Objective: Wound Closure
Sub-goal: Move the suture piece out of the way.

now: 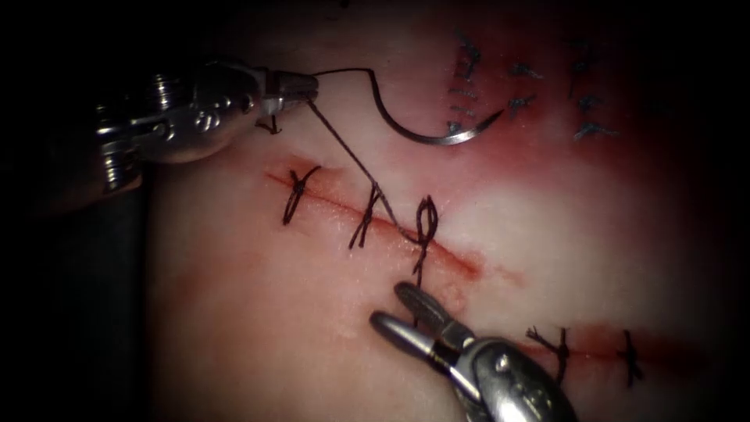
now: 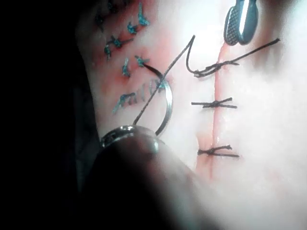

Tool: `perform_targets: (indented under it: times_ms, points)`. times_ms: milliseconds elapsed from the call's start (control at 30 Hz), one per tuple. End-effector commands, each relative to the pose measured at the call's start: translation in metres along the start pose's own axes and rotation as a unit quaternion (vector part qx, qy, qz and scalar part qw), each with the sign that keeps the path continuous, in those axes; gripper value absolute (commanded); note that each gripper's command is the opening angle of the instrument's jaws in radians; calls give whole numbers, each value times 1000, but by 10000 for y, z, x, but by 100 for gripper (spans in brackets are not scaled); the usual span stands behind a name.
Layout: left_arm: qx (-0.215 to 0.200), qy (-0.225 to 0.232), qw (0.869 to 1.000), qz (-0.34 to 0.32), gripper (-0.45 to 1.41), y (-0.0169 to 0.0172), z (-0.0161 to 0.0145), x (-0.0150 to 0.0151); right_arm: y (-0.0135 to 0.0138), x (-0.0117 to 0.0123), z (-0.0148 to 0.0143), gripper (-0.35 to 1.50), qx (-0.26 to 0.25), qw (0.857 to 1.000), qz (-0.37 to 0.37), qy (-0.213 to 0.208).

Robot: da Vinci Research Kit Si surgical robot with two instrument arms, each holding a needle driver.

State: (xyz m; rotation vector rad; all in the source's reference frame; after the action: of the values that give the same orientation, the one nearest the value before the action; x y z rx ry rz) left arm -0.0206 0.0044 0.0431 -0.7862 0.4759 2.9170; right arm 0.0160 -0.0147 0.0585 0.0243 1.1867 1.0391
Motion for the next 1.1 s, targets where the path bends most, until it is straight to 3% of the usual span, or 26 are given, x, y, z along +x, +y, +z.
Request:
perform_targets:
  times_ms: [33,67,100,300,400,433,767,1000,1100]
  points:
    - [8,0,1000,-4,-35,-12,8,3,9,-5,8,2,-20,999,-16,-21]
    - [12,0,1000,-10,-35,-19,10,4,11,-6,10,15,-24,999,-16,-33]
    - [16,0,1000,-15,-35,-25,12,5,13,-6,12,17,-26,999,-16,-42]
    - [65,-3,997,-52,-35,-70,35,4,30,-4,26,14,-90,994,11,-58]
    - [78,-10,995,-54,-35,-72,52,6,39,2,35,49,-114,991,22,-61]
    - [81,-11,995,-54,-35,-70,56,7,42,3,38,51,-121,990,23,-62]
    - [75,-5,996,-42,-35,-54,63,12,63,4,50,45,-173,981,35,-76]
    - [69,3,997,-40,-35,-51,59,18,71,-6,65,17,-180,979,41,-86]
    - [69,2,997,-40,-35,-50,57,19,73,-13,71,14,-180,979,43,-92]
